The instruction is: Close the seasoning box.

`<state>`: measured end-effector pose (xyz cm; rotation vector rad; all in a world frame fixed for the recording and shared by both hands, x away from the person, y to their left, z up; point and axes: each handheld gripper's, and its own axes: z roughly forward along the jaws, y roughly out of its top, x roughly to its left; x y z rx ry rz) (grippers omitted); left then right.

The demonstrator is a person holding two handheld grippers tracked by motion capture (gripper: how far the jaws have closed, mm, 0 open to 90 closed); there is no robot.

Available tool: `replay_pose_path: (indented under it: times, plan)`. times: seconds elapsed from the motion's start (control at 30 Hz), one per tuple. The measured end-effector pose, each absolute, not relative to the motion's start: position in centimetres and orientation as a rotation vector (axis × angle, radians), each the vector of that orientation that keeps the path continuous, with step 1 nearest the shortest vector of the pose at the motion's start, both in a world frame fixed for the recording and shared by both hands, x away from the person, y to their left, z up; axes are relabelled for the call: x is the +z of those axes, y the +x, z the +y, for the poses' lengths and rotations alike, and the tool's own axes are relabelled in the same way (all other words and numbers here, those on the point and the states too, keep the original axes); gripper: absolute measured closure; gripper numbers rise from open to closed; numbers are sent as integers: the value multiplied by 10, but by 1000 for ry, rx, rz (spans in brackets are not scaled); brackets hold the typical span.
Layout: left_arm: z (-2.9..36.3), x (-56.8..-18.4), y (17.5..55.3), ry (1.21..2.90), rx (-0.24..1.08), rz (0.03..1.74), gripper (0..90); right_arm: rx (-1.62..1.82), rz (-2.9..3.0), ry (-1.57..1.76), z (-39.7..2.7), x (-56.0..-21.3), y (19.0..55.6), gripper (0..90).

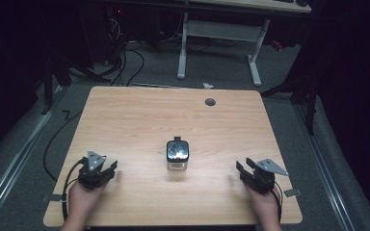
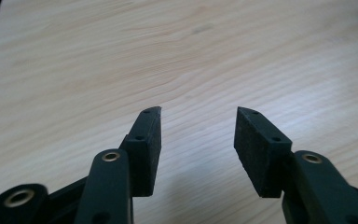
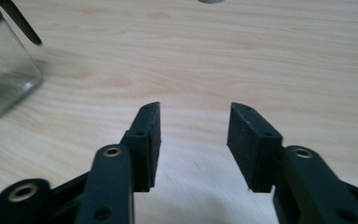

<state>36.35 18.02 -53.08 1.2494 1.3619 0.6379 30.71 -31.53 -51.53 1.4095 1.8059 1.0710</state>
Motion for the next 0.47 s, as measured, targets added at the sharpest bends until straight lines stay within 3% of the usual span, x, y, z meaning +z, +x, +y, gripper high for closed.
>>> replay_pose_path:
  times: [0.23, 0.47]
  plan:
    - [196, -530, 348, 1208, 654, 1368, 502, 1067, 1769, 1426, -326, -517, 300, 478]
    - [181, -533, 347, 1253, 629, 1348, 501, 1062, 1787, 1454, -326, -522, 300, 443]
